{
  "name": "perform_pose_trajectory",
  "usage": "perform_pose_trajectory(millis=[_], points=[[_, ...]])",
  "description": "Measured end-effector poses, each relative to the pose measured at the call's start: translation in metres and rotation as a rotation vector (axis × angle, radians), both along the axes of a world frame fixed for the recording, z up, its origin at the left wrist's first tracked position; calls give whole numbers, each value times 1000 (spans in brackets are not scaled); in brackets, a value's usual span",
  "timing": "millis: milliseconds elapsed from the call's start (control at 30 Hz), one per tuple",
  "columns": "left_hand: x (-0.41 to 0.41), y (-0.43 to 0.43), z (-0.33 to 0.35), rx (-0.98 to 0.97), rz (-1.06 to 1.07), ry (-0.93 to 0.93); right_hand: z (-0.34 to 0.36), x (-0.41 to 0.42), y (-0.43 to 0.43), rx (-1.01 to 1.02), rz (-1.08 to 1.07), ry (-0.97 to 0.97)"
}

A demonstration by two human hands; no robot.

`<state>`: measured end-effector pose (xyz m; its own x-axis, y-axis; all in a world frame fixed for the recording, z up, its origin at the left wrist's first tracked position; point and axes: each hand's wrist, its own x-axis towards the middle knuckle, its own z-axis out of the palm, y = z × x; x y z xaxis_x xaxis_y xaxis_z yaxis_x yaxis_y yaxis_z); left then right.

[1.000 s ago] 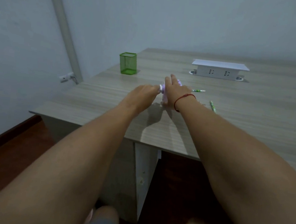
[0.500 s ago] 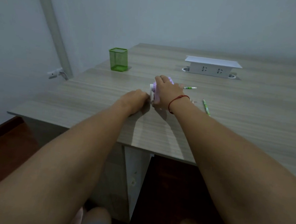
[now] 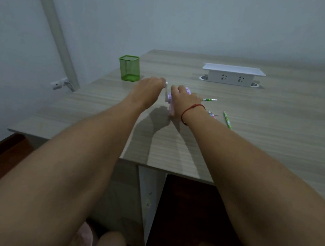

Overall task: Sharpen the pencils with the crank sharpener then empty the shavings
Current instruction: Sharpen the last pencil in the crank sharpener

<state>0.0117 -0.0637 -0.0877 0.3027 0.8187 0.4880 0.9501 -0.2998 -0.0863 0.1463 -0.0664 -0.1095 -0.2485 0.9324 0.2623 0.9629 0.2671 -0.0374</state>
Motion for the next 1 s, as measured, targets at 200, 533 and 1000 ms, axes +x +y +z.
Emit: perform_pose_trajectory(millis=[200,533,1000], points=[[1,-30,-10,39,-65,-11,-1,-2,9,-29,-5,23],[0,-45,-40,-158,-51,8,3,-4,4,-68,-13,24],[4,-10,-45,-376,42,-105,-12,1,18,18,59,31]])
